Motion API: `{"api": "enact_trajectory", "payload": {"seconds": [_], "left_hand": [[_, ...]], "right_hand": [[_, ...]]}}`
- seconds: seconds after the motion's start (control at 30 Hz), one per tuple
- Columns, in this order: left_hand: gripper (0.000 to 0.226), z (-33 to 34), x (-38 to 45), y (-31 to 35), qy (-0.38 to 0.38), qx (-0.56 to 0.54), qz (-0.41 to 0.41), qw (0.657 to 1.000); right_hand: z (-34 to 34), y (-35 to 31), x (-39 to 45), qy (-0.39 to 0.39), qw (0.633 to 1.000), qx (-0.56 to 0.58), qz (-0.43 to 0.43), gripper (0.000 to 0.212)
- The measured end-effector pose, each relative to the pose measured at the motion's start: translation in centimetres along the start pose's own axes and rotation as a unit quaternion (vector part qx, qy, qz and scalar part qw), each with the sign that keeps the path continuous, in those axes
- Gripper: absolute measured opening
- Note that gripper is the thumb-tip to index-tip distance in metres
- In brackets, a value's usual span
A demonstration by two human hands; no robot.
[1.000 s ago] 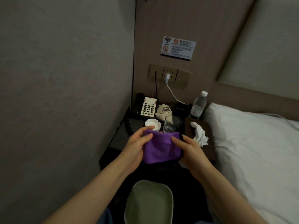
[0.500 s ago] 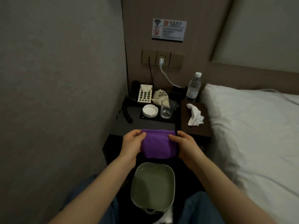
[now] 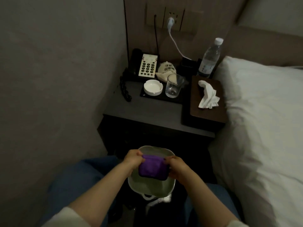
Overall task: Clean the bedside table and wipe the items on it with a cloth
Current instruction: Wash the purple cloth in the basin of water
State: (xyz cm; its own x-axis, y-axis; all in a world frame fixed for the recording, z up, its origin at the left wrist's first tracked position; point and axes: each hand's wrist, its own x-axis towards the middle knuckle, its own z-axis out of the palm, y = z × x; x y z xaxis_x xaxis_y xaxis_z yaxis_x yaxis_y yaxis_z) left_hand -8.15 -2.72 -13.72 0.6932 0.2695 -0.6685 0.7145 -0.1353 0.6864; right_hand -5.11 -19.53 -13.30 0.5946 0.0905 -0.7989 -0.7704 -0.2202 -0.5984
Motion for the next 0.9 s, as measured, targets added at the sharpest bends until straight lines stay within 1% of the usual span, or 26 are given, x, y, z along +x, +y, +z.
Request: {"api": "enact_trajectory", "payload": {"seconds": [0.07, 0.1, 0.17, 0.2, 0.27, 0.33, 0.37, 0.4, 0.47, 0.53, 0.57, 0.6, 0.67, 0.77, 0.8, 0.83, 0.9], "left_hand": [[0.026, 0.9, 1.6, -1.5, 0.000, 0.064, -0.003, 0.998], [0.025, 1.3, 2.4, -2.2, 0.000, 0.095, -0.006, 0.995], [0.024, 1.9, 4.1, -3.2, 0.004, 0.134, -0.007, 0.991], [0.022, 2.1, 4.7, -3.6, 0.010, 0.142, -0.006, 0.990], [0.008, 2.7, 5.4, -4.2, 0.026, 0.154, -0.004, 0.988], [0.031, 3.3, 5.9, -5.2, 0.042, 0.192, 0.024, 0.980], [0.041, 3.5, 5.8, -5.6, 0.051, 0.247, 0.058, 0.966], [0.047, 3.8, 5.8, -6.2, 0.059, 0.322, 0.108, 0.939], [0.056, 4.5, 5.2, -6.9, 0.042, 0.460, 0.206, 0.863], [0.056, 5.4, 4.7, -7.5, -0.009, 0.547, 0.248, 0.800], [0.056, 5.8, 4.5, -7.7, -0.031, 0.568, 0.249, 0.784], [0.057, 6.3, 4.5, -8.1, -0.049, 0.577, 0.239, 0.779], [0.063, 6.9, 4.7, -8.8, -0.067, 0.580, 0.210, 0.785], [0.067, 7.4, 5.1, -9.4, -0.078, 0.569, 0.190, 0.797], [0.064, 7.5, 5.1, -9.4, -0.067, 0.552, 0.191, 0.809], [0.060, 7.6, 5.2, -9.3, -0.036, 0.529, 0.196, 0.825], [0.053, 7.8, 5.4, -8.7, 0.064, 0.470, 0.186, 0.861]], "right_hand": [[0.6, 1.6, 2.0, 0.022, 0.999, -0.028, 0.014, 0.016], [0.8, 2.2, 2.8, 0.029, 0.999, -0.033, 0.016, 0.018], [1.0, 3.2, 4.7, 0.039, 0.999, -0.026, 0.021, 0.036], [1.0, 3.4, 5.4, 0.041, 0.999, -0.018, 0.024, 0.041], [0.8, 3.7, 6.5, 0.055, 0.998, 0.000, 0.025, 0.045], [0.6, 3.8, 7.4, 0.077, 0.997, 0.000, 0.014, 0.045], [0.6, 3.9, 7.6, 0.090, 0.996, -0.015, 0.007, 0.045], [0.8, 3.9, 7.6, 0.104, 0.994, -0.040, -0.001, 0.044], [1.2, 4.1, 7.7, 0.131, 0.986, -0.098, -0.024, 0.037], [1.7, 4.9, 7.9, 0.116, 0.985, -0.122, -0.035, 0.034], [2.0, 5.2, 8.1, 0.093, 0.988, -0.119, -0.025, 0.034], [2.4, 5.6, 8.2, 0.071, 0.991, -0.117, -0.010, 0.033], [3.0, 6.2, 8.4, 0.042, 0.993, -0.105, 0.015, 0.028], [3.5, 7.1, 9.0, 0.035, 0.998, -0.045, 0.029, 0.026], [3.6, 7.2, 9.1, 0.038, 0.998, -0.037, 0.030, 0.026], [3.6, 7.4, 9.2, 0.041, 0.998, -0.033, 0.026, 0.027], [3.7, 7.7, 9.5, 0.040, 0.998, -0.038, 0.010, 0.028]]}}
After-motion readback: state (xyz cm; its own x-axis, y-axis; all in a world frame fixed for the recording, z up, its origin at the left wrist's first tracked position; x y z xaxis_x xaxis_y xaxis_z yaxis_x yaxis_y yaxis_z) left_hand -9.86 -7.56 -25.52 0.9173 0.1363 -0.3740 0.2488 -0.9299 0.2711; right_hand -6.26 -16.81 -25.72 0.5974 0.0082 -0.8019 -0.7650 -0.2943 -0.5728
